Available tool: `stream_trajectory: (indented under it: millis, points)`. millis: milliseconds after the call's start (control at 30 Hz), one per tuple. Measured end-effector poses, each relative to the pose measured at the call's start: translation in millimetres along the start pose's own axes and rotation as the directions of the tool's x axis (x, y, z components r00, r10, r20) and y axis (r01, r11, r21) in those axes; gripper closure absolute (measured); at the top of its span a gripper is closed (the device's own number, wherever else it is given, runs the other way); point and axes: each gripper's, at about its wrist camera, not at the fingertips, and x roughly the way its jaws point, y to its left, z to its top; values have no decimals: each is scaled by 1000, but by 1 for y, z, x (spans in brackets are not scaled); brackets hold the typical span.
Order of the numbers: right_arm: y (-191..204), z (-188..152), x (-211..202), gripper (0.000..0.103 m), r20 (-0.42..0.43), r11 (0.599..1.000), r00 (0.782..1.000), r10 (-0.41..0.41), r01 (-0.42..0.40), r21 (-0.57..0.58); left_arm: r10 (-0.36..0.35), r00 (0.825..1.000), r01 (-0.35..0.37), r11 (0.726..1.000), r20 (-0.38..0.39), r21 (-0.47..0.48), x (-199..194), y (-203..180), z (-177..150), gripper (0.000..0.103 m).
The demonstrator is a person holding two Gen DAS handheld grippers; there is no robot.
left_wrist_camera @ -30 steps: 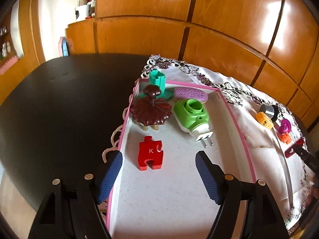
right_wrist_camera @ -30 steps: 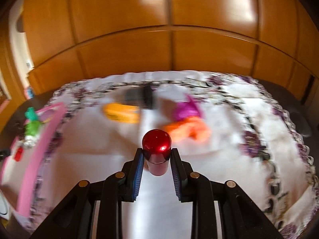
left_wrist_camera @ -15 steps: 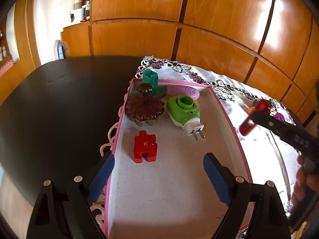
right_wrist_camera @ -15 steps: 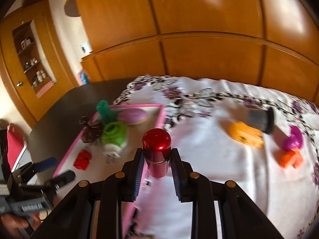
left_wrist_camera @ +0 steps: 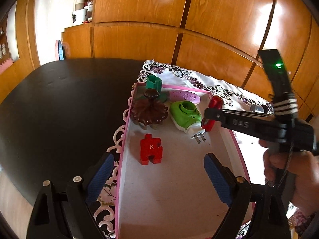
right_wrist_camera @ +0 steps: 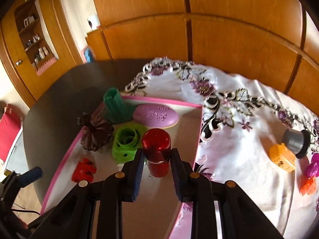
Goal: Organize rigid objects
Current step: 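Carry the red lipstick tube into the pink box and open the right tool, then move the right tool to the orange cube blocks and close on them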
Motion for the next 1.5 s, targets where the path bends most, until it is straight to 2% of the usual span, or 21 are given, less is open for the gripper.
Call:
stream_trajectory:
  millis: [133,267,500,600,767,1033,1500]
  points:
    - [-6,7,5,73,-1,998,999,-49,49,36,5,1000,-5,1000,5,-7,-1,2,3,11]
    - [-17,8,-7,72,36,995,999,-30,26,100,7,1000,-7,1000,6,-10,1,2,4,10]
    - [-26,-3,-39,72,98,994,995,-28,17,106,4,1000,-4,1000,-12,-16,6,-2,4,10]
    - [-29,-11,-47,72,108,993,994,-26,13,117,9,1000,-9,1000,-18,-14,9,-6,5,7]
    - [-35,-27,-52,71,90,989,996,-29,16,146,5,1000,-6,1000,-30,-24,9,-11,5,4]
    - [-54,-54,-60,71,66,983,996,-63,51,177,-3,1000,3,1000,-27,10,6,-28,4,4]
    - [-121,-116,-84,65,22,941,990,-139,126,313,-65,997,70,991,-45,111,0,-81,-1,3]
